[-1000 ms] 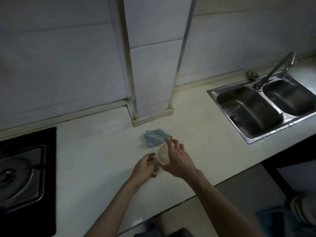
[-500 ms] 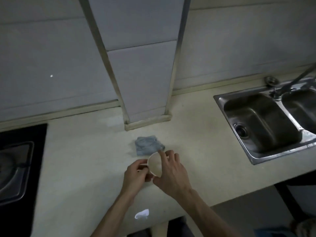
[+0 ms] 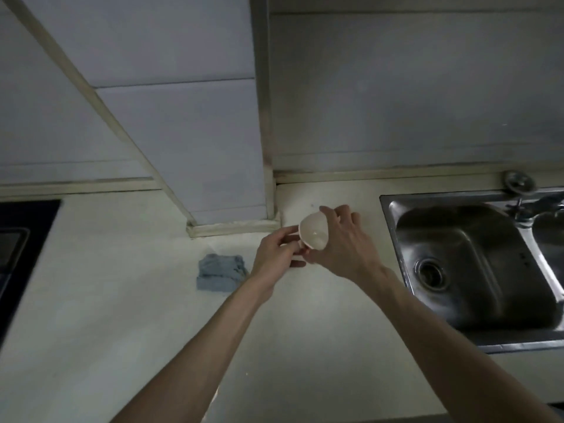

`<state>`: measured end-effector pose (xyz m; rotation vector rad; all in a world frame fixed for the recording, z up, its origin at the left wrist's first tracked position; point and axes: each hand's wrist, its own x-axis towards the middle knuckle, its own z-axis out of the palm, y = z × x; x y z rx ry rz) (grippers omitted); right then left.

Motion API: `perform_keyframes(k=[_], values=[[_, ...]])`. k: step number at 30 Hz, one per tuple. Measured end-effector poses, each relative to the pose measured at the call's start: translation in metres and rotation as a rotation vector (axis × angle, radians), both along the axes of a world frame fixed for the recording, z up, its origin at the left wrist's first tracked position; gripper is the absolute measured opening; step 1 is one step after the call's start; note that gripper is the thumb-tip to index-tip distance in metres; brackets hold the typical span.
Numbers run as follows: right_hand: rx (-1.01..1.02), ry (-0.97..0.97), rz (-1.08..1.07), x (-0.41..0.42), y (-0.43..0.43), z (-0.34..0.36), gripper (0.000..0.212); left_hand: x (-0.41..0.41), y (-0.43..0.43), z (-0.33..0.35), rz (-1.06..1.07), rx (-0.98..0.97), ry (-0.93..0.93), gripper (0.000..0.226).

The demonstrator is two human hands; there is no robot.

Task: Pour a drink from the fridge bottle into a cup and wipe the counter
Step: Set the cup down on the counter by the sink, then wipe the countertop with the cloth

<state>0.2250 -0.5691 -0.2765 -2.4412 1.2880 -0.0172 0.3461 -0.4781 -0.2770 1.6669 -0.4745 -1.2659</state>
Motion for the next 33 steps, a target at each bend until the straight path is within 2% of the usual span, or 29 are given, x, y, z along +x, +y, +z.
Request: perform_keyframes(k=[7, 11, 18, 23, 25, 28, 31, 33], values=[[-0.115, -0.108, -0.006, 0.011, -0.079, -0.019, 0.09, -0.011, -0.065, -0.007, 0.09, -0.152, 0.219, 0.044], [-0.095, -0.165, -0.006, 0.019, -0.102, -0.036, 0.089, -0.007, -0.088, -0.022, 0.148, -0.156, 0.26, 0.044], [-0.005, -0.137, -0.053, 0.024, -0.119, -0.055, 0.093, -0.009, -0.106, -0.031, 0.125, -0.137, 0.264, 0.044], [0.042, -0.07, -0.029, 0.019, -0.116, -0.042, 0.096, -0.004, -0.095, -0.022, 0.177, -0.116, 0.283, 0.031], [0.047, -0.059, -0.042, 0.013, -0.11, -0.028, 0.09, 0.003, -0.079, -0.015, 0.217, -0.088, 0.255, 0.032], [-0.01, -0.108, -0.098, 0.003, -0.085, -0.005, 0.067, 0.013, -0.032, -0.007, 0.219, -0.029, 0.138, 0.025], [-0.048, -0.2, -0.1, 0.001, -0.04, 0.002, 0.043, 0.014, 0.038, -0.009, 0.128, 0.037, 0.04, 0.024], [-0.004, -0.205, -0.046, 0.009, -0.004, -0.007, 0.034, 0.013, 0.092, -0.023, 0.025, 0.092, -0.059, 0.025]])
